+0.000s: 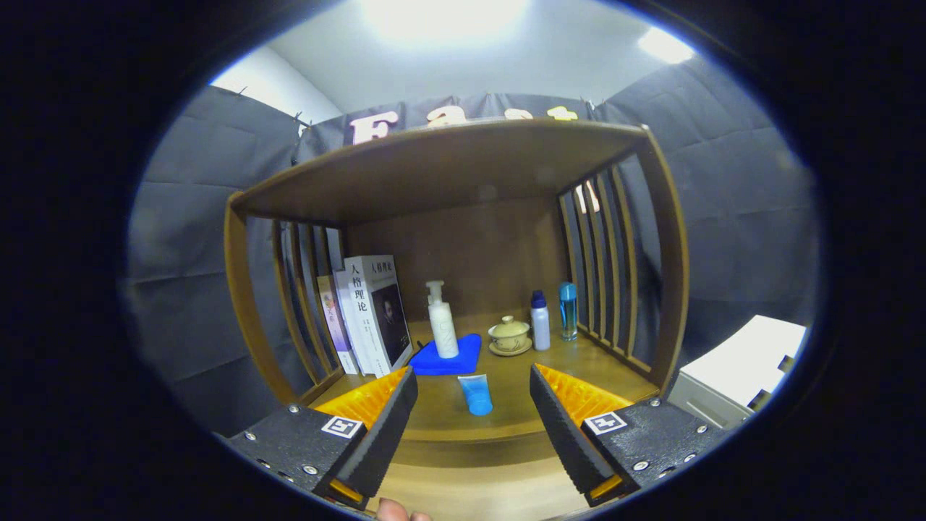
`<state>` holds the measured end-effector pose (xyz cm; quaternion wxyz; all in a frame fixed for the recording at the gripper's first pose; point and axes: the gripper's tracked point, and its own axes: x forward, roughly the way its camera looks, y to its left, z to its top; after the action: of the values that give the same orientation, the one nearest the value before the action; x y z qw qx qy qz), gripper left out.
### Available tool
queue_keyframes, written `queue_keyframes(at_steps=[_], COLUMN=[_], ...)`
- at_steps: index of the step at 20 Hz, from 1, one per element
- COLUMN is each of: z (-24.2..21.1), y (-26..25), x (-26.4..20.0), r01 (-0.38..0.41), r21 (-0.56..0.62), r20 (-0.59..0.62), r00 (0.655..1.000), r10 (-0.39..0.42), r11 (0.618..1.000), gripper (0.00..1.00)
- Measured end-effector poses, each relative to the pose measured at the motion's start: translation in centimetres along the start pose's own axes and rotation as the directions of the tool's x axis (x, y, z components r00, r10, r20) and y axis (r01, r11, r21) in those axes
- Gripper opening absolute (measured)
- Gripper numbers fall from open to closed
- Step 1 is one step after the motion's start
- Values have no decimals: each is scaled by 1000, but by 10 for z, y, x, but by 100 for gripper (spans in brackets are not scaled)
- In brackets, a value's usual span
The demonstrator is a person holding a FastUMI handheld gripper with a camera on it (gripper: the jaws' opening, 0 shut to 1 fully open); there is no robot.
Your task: Pull open the drawer, take out the items inside it, and place them on the countertop above the cabinet.
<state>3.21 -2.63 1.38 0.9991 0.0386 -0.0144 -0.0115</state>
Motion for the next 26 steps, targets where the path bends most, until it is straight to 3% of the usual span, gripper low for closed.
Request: queue_keyframes(at_steps=[6, 13, 18, 20, 26], z=[20, 1, -60, -93, -156], y=[18, 40, 50, 42, 48], x=[-73, -129, -152, -156, -165], r01=[-35, -67, -119, -109, -101], r21=[2, -44, -123, -152, -83], r20=[123, 146, 65, 10, -103], r00=[992, 987, 990, 994, 990], r10=[34, 73, 127, 111, 92], r11=[999, 997, 985, 982, 991], gripper=[96, 96, 96, 96, 96])
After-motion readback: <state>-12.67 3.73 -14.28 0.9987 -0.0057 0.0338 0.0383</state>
